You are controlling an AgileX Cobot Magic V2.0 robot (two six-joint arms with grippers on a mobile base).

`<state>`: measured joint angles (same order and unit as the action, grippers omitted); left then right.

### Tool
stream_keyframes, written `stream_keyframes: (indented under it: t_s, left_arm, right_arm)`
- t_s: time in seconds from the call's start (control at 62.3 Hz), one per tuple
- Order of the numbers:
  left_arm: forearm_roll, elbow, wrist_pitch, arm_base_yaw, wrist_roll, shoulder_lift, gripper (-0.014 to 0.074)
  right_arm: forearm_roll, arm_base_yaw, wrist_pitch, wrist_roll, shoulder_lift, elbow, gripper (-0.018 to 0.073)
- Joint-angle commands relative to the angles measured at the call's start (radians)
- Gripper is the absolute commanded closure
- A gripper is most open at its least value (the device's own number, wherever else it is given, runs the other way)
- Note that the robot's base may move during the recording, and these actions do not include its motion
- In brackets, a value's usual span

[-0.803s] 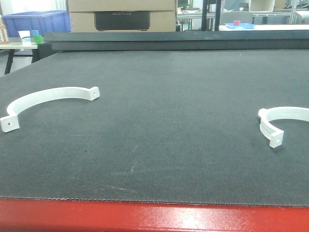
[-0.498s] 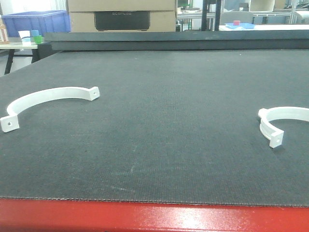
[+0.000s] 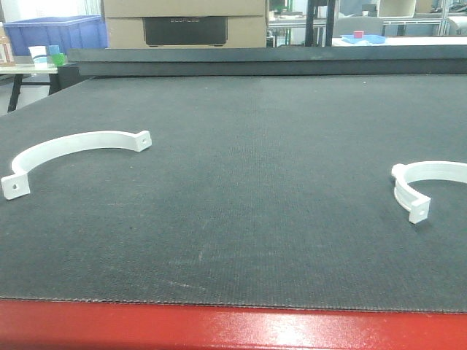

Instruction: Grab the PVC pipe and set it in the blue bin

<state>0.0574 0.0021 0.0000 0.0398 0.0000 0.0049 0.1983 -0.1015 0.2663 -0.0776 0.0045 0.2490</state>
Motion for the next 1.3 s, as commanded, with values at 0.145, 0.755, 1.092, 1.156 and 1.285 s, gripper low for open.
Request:
stream_keyframes:
  t_s: [0.145,0.755,1.092,1.156,1.285]
  left_arm:
    - [0.000,-0.002,-0.009,0.001,0.000,-0.005,0.0707]
    - [0.000,-0.002,-0.009,0.001,0.000,-0.005,0.0707]
    - [0.009,-0.002,-0.013,0.001,0.000,-0.005,0.0707]
    - [0.077,-0.002,-0.066,0.001,0.028,-0.005,0.0707]
    - [0.090,-0.002,-0.165,0.001,0.028,-0.005,0.0707]
  right_arm:
    - [0.023,-0.004,0.247,-0.002,0.125,0.224,0.0727]
    - [0.134,-0.004,0.229,-0.002,0.234,0.392,0.0727]
    - [0.180,-0.004,0.237,-0.002,0.234,0.392,0.0727]
    - [0.180,-0.004,0.219,-0.002,0.234,0.392,0.0727]
    - [0.182,-0.004,0.216,-0.002,0.234,0.392,0.0727]
